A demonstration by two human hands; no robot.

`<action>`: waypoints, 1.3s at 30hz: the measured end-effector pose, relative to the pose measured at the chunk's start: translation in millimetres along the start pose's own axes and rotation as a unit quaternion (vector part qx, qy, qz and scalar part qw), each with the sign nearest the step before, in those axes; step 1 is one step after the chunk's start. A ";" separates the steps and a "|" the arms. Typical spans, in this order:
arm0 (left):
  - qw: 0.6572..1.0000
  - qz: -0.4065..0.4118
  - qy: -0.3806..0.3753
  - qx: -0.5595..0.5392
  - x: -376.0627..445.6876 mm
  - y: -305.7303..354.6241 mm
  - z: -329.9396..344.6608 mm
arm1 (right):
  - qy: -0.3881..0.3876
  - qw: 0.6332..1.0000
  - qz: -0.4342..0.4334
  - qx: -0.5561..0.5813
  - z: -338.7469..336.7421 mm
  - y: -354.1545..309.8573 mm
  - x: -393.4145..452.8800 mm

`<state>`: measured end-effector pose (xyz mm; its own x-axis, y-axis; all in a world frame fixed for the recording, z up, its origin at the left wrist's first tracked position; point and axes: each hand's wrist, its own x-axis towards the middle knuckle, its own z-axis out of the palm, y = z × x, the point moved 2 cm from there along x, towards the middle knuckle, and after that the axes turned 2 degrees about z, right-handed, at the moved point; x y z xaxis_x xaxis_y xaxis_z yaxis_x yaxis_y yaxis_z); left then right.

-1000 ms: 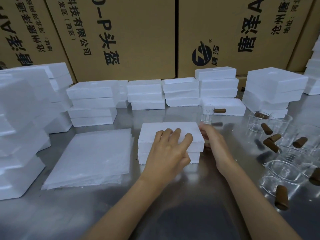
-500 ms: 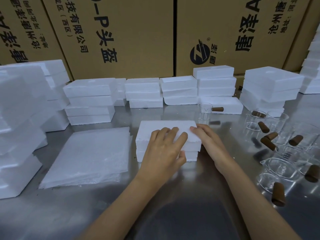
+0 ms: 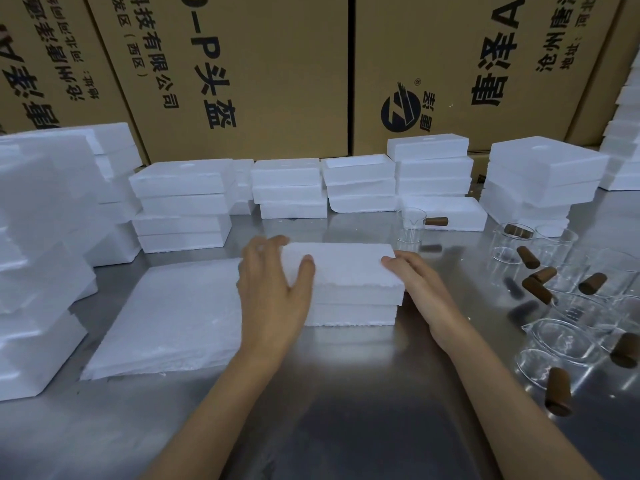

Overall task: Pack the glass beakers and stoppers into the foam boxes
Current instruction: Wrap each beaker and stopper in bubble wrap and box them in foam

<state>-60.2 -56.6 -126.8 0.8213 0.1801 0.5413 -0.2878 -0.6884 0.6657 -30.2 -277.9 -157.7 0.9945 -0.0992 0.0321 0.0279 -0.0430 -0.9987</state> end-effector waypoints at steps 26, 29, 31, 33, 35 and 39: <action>0.958 -0.193 -0.082 -0.196 11.4 -21.6 8.2 | 0.013 0.999 0.002 0.036 11.4 -6.0 -5.2; 0.957 -0.191 -0.081 -0.204 11.5 -22.3 8.1 | 0.019 0.999 0.008 0.033 11.3 -6.0 -4.4; 0.956 -0.190 -0.084 -0.209 11.8 -22.4 7.7 | 0.020 0.999 0.009 0.033 11.2 -6.7 -4.6; 0.956 -0.186 -0.090 -0.208 11.2 -21.5 7.8 | 0.020 0.999 0.011 0.035 10.8 -7.5 -5.7; 0.959 -0.176 -0.093 -0.201 9.7 -20.0 7.9 | 0.026 0.999 0.010 0.036 10.7 -8.0 -7.3; 0.966 -0.154 -0.094 -0.186 8.2 -17.7 7.0 | 0.057 0.998 0.013 0.026 10.4 -9.7 -9.8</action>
<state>-45.0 -47.9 -137.7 0.9612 0.1806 0.2085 -0.1441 -0.3154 0.9379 -39.1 -266.1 -148.8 0.9772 -0.2120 0.0085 0.0113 0.0122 -0.9999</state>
